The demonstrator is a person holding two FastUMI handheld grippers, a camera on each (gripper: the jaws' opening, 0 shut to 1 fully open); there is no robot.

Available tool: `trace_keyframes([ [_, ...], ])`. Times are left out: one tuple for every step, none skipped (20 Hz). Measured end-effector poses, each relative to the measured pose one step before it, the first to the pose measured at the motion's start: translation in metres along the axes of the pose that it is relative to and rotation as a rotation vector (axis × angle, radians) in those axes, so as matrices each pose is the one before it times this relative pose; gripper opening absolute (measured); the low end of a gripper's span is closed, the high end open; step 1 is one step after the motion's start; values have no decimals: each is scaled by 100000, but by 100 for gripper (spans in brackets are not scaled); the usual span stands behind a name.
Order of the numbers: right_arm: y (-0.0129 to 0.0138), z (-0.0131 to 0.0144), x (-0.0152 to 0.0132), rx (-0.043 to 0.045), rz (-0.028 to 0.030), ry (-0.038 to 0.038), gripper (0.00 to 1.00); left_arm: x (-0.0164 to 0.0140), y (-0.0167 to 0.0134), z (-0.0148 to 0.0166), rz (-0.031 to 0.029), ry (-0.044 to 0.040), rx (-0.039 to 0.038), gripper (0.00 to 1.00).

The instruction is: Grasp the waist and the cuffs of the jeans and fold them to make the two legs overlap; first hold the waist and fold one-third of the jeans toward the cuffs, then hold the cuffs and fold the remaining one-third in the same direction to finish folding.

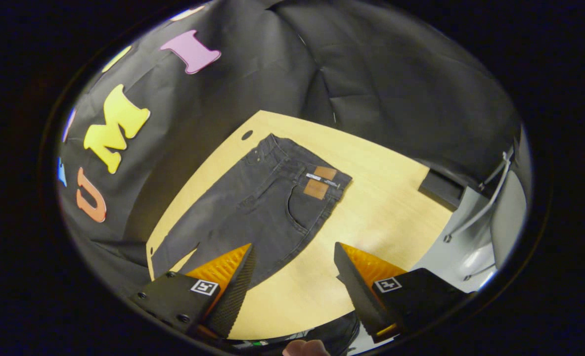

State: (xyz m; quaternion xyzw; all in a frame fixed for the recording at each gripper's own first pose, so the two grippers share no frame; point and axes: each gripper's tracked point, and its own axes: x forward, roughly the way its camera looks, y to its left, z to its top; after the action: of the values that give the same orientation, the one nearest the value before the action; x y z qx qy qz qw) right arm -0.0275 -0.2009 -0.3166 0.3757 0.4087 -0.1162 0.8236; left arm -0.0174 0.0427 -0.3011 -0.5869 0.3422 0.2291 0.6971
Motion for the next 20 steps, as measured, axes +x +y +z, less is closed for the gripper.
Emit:
trace_keyframes([
  [-59,-354,513,2086,-208,1329,92,674,-160,-154,-545,-185,-679,99],
  [36,-123,289,2280,123,967,93,-181,-168,266,-166,-511,693,99],
  [68,-62,368,2567,85,936,93,489,-346,123,-238,-266,1173,99],
  [78,-153,489,3068,181,1136,92,766,-389,123,-144,-34,1284,99],
  [-77,-53,565,3513,15,1002,92,430,-383,133,-160,-153,956,99],
  [-102,197,404,3015,91,262,92,355,-431,26,-508,-94,333,99],
  [-88,186,375,3234,224,127,92,314,-518,34,-846,-444,45,99],
  [-84,303,472,3704,-18,-2,92,361,-416,64,-1210,-484,-234,99],
  [-16,259,431,3805,359,100,93,341,-379,72,-1296,-615,-671,99],
  [-62,292,498,3316,205,235,93,198,-370,108,-1520,-386,-1170,99],
  [-117,274,531,2869,-254,87,93,241,-391,165,-1551,-473,-1338,98],
  [-200,325,579,2568,-523,-172,92,191,-192,6,-1107,-282,-1431,98],
  [-127,209,653,2337,-512,244,92,218,-175,18,-566,-466,-1125,97],
  [-308,271,737,2304,-1491,8,92,230,-23,33,-191,-216,-1149,96],
  [75,408,409,1531,126,-700,92,83,11,-36,62,142,-520,95],
  [525,361,546,783,660,-749,96,30,-50,94,14,58,-422,93],
  [448,628,457,-830,206,-832,95,148,-171,1,-14,55,-297,93],
  [541,453,522,-1241,10,-459,95,99,-99,-15,-131,-46,-253,100],
  [572,439,561,-920,-231,-244,95,144,-54,81,210,84,-82,92],
  [341,234,447,-722,-825,-29,95,302,-117,-27,114,272,161,91],
])
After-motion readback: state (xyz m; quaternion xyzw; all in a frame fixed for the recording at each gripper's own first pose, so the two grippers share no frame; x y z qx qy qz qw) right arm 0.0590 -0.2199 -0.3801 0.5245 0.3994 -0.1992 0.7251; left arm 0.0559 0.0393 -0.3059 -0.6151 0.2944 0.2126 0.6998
